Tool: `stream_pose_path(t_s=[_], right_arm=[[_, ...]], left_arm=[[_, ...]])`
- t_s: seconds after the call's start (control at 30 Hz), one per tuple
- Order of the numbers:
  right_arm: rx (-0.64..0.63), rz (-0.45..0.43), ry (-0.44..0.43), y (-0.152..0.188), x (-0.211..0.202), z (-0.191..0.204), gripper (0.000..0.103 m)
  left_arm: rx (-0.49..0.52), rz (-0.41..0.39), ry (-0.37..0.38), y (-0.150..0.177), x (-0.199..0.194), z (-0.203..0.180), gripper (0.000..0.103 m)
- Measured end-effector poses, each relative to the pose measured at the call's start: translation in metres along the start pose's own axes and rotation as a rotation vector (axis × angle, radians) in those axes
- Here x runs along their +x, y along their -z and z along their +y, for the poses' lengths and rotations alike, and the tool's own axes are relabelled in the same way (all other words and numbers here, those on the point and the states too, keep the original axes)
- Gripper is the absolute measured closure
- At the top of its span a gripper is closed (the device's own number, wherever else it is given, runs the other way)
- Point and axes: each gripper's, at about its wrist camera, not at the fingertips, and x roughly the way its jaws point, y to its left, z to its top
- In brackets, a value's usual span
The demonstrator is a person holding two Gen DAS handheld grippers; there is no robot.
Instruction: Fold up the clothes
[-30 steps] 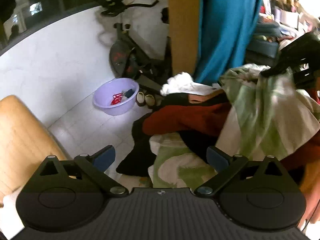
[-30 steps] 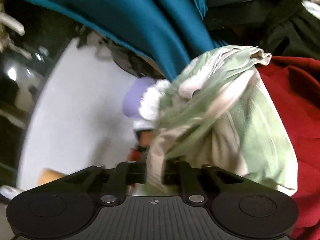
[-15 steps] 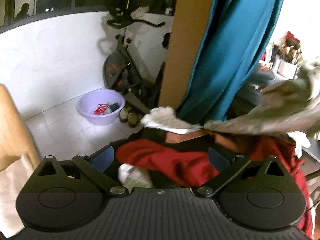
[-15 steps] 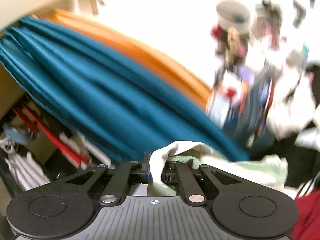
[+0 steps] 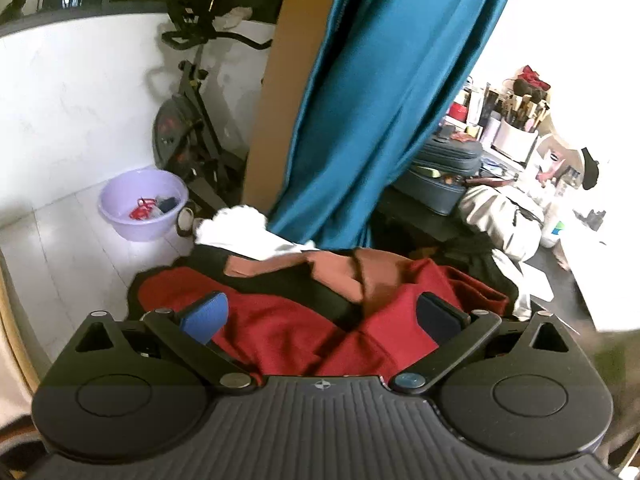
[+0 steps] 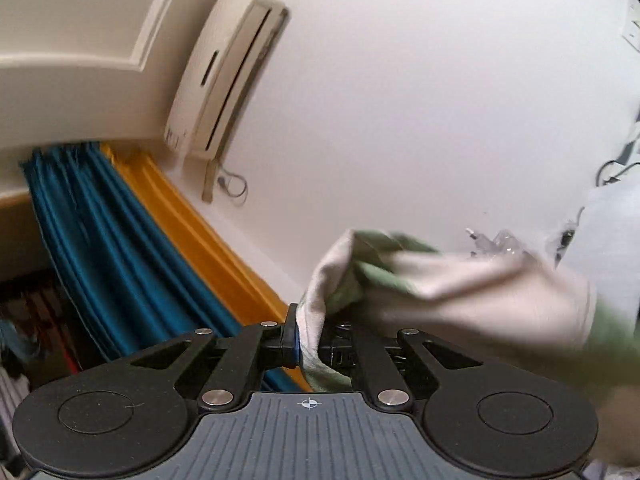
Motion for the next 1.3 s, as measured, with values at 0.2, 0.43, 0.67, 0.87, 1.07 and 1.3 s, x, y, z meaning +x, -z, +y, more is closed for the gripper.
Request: stream_pose_path(t_s=[0.2, 0.43, 0.67, 0.87, 1.07, 1.3], right_arm=[[-0.037, 0.266, 0.107, 0.018, 0.012, -0.033, 0.097], [0.071, 0.593, 0.225, 0.121, 0.083, -0.085, 0.096], [0.040, 0.765, 0.111, 0.223, 0.165, -0.058, 0.093], [-0.248, 0.981, 0.445, 0.323, 0.191, -0.073, 0.018], [-0.439, 1.157, 0.624, 0.377, 0.195, -0.059, 0.017], [-0.484, 1.086, 0.637, 0.390, 0.242, 0.002, 0.014]], left_arm=[[-0.031, 0.006, -0.032, 0.013, -0.003, -0.012, 0.001], [-0.066, -0.023, -0.115, 0.024, -0.015, 0.007, 0.001], [-0.119, -0.037, -0.199, 0.029, -0.019, 0.052, 0.001], [-0.183, 0.034, -0.202, 0.029, 0.007, 0.106, 0.001], [-0.183, 0.121, -0.193, 0.017, 0.064, 0.160, 0.001], [-0.187, 0.261, -0.135, -0.008, 0.166, 0.200, 0.001]])
